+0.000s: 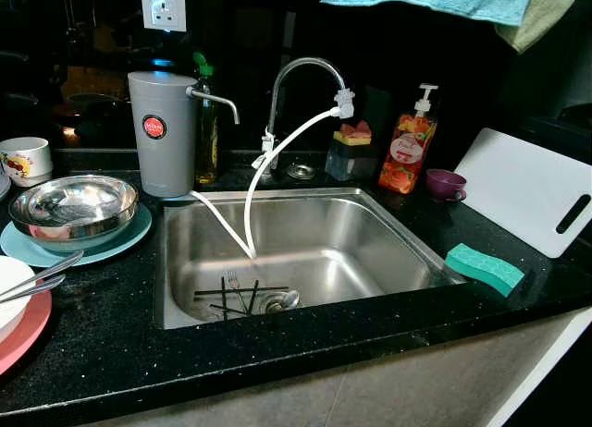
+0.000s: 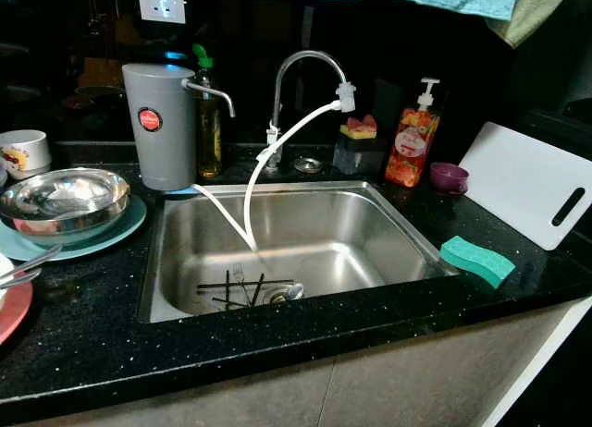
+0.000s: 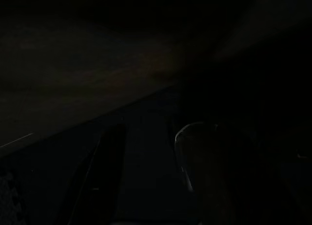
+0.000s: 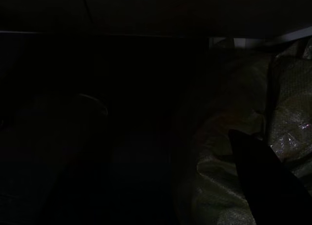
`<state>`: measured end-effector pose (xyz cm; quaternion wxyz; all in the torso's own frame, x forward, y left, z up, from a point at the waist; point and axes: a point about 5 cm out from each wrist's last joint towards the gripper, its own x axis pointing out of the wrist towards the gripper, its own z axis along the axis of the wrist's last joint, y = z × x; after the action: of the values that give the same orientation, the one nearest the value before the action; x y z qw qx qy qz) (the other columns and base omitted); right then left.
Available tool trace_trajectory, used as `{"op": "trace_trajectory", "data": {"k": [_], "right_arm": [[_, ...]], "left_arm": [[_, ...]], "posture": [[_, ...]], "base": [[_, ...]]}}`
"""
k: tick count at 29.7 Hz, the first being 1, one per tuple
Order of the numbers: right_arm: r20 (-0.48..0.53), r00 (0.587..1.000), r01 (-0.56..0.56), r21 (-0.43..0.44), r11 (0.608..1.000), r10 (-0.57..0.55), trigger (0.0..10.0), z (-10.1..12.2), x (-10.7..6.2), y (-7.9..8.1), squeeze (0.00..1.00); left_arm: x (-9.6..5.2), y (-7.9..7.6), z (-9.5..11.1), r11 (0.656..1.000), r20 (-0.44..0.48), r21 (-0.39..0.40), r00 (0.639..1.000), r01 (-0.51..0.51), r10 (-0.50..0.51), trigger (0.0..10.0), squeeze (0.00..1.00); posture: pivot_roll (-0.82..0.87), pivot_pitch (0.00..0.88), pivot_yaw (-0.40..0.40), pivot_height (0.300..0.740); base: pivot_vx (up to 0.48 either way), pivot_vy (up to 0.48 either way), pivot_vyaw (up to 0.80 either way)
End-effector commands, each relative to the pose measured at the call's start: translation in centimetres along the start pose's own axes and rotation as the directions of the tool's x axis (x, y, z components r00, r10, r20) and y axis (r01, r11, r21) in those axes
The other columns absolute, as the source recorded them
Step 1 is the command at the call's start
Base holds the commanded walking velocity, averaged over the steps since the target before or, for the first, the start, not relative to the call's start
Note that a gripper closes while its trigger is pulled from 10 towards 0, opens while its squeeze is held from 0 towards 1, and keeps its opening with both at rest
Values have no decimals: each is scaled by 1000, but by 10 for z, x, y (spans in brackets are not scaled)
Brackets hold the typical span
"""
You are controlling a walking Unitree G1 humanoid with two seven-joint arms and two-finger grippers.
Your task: Kitchen organization
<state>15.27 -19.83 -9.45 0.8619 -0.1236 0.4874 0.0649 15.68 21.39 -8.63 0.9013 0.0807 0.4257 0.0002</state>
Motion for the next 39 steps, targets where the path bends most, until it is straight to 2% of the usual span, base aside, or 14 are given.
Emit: {"op": "trace_trajectory", "data": {"k": [1,39], "right_arm": [[-5,1000,2,-3,1000,-2,10000,-2,0,-1,0],[17,1000,-6,-13,1000,6,10000,7,1,0,0]], "left_arm": [[-1,-3,-5,1000,-13,2,1000,8,-8,10000,0],[-2,-1,-8,1000,-37,-10,999,-4,3,10000,0]], "posture": [[128,18,-129,740],[140,11,-135,740]], "base": [[0,0,0],[0,0,0]]}}
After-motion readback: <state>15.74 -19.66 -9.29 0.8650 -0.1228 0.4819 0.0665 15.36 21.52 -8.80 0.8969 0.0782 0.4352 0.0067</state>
